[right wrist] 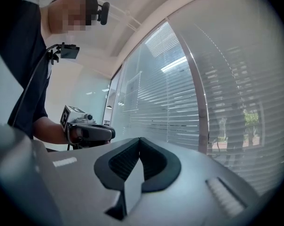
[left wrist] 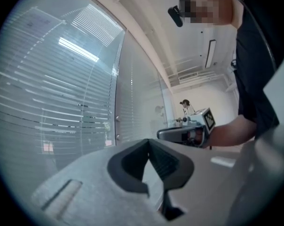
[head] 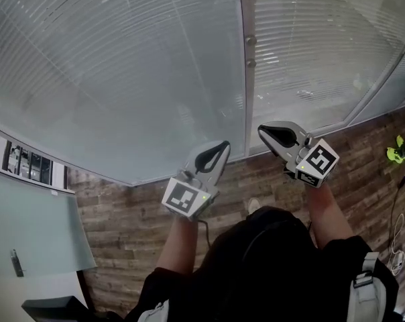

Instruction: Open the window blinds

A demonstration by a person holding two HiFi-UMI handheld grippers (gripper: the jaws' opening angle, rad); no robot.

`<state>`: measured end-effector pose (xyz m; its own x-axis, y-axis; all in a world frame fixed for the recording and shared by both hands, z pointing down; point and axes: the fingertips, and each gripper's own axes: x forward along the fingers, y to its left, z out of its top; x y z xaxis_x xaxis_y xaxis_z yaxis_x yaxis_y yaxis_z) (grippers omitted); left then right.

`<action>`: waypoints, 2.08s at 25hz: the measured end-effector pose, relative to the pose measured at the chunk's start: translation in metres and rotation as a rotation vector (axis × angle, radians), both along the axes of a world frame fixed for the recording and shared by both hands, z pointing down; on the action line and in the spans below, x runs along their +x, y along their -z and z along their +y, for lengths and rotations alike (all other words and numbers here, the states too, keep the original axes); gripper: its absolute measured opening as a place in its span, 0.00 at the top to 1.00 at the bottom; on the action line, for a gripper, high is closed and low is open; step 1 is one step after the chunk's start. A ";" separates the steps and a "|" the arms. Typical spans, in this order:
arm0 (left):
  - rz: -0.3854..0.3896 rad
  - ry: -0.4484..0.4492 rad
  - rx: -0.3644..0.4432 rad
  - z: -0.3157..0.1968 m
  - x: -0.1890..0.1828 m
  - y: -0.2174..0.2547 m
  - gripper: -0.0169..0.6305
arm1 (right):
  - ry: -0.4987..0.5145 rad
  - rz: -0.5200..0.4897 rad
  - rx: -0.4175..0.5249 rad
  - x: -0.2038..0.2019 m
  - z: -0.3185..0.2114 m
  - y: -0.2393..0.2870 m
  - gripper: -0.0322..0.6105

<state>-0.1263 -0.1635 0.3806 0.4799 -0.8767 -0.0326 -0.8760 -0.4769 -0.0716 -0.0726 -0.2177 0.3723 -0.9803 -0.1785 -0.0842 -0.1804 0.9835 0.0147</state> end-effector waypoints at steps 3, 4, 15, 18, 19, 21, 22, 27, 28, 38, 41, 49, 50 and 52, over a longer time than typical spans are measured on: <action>0.006 0.005 -0.001 -0.018 -0.001 0.007 0.97 | 0.002 0.002 0.007 0.002 -0.016 0.004 0.94; 0.004 0.008 0.003 -0.025 -0.002 0.009 0.97 | 0.004 0.002 0.010 0.001 -0.022 0.005 0.94; -0.004 0.026 0.009 -0.075 -0.003 0.029 0.97 | -0.014 0.010 0.047 0.010 -0.075 0.016 0.94; -0.018 0.030 0.014 -0.086 -0.003 0.028 0.97 | -0.012 0.034 0.062 0.008 -0.086 0.014 0.94; -0.020 0.029 0.014 -0.089 -0.003 0.027 0.97 | -0.016 0.046 0.069 0.008 -0.091 0.014 0.94; -0.017 0.029 0.016 -0.095 -0.002 0.026 0.97 | -0.026 0.080 0.099 0.006 -0.100 0.012 0.94; -0.015 0.028 0.016 -0.098 -0.002 0.025 0.97 | -0.030 0.099 0.122 0.004 -0.104 0.012 0.94; -0.019 -0.001 0.013 -0.107 0.000 0.018 0.97 | -0.078 0.202 0.238 -0.005 -0.120 0.012 0.90; -0.019 -0.008 0.013 -0.109 0.000 0.018 0.97 | -0.094 0.217 0.248 -0.006 -0.123 0.013 0.87; -0.038 -0.127 0.036 -0.109 0.002 0.028 0.97 | -0.240 0.318 0.388 -0.015 -0.144 0.043 0.80; -0.050 -0.148 0.014 -0.108 -0.005 0.028 0.97 | -0.277 0.379 0.480 -0.029 -0.154 0.055 0.78; -0.031 -0.220 0.016 -0.107 -0.008 0.020 0.97 | -0.469 0.714 0.832 -0.046 -0.185 0.062 0.64; -0.030 -0.226 0.013 -0.107 -0.008 0.020 0.97 | -0.488 0.746 0.870 -0.049 -0.188 0.061 0.63; -0.023 -0.237 0.016 -0.110 -0.013 0.021 0.97 | -0.524 0.800 0.929 -0.057 -0.196 0.060 0.61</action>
